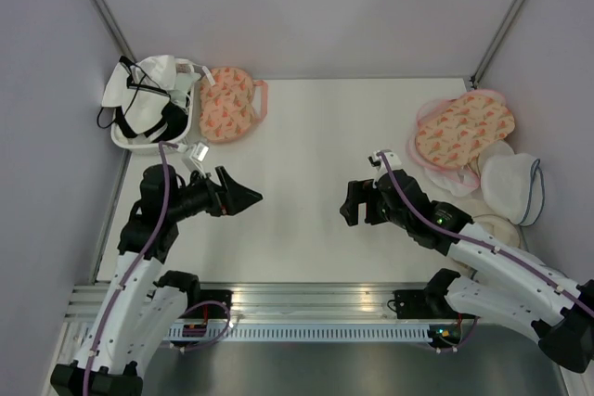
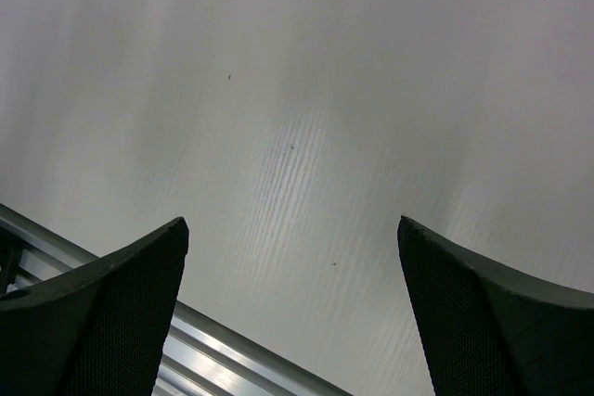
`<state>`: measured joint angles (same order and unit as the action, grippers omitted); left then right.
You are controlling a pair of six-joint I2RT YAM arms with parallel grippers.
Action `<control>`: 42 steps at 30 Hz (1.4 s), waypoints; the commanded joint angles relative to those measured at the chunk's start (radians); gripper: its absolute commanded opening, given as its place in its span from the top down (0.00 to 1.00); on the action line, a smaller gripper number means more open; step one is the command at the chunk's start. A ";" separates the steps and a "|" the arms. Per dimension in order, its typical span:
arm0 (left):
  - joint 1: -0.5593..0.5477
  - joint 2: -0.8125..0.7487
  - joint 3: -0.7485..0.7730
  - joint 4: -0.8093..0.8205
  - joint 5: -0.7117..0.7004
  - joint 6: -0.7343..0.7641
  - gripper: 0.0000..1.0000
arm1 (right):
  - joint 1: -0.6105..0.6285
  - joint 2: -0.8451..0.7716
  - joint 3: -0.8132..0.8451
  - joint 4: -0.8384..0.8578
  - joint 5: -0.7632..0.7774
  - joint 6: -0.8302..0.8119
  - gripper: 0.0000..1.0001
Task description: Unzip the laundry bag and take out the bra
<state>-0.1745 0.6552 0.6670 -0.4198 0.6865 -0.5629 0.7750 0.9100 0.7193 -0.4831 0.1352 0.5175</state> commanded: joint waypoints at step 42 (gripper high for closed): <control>0.059 1.265 0.335 0.685 -0.854 -0.924 0.01 | 0.004 -0.163 0.025 -0.163 0.095 0.021 0.02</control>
<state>-0.1131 1.9282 0.9943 0.3317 -0.1093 -1.4361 0.7753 0.7391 0.7227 -0.6518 0.2165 0.5453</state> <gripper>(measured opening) 0.988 0.976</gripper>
